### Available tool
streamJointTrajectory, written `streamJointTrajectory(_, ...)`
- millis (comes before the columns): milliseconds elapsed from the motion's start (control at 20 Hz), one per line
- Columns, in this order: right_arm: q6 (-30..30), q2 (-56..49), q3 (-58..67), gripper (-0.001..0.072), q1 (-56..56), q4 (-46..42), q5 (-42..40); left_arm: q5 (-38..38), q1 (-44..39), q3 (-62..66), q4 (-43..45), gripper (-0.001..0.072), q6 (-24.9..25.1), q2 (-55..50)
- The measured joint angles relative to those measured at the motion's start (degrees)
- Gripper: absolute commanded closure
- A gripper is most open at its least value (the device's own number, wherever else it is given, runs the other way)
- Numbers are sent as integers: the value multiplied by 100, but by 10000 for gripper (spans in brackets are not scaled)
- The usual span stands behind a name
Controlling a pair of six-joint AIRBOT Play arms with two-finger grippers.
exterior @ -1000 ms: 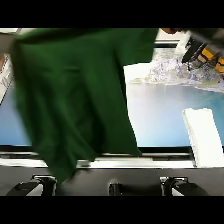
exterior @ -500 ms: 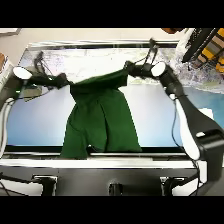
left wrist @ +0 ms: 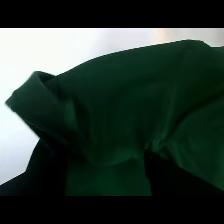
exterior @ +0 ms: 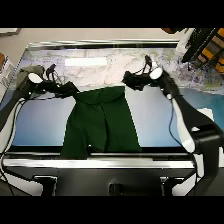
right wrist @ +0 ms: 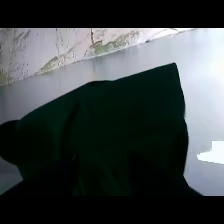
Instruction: Fold the clothes and pants, and hang the long-sleeved shirts on hangers.
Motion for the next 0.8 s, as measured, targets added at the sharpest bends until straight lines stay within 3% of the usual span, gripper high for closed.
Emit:
streamJointTrajectory(350, -1250, 994, -566, 320, -1729, -120, 2765, -1425, 916, -247, 260, 174, 227, 940)
streamJointTrajectory(400, -1399, 1161, -944, 284, -1891, -133, 2964, -1504, 1032, -433, 289, 174, 229, 1097)
streamJointTrajectory(500, -1679, 1458, -1882, 225, -2068, -76, 3141, -1628, 1176, -901, 334, 174, 236, 1373)
streamJointTrajectory(800, -2479, 1976, -4774, 225, -1849, 721, 2660, -1676, 1296, -2302, 378, 175, 256, 1836)
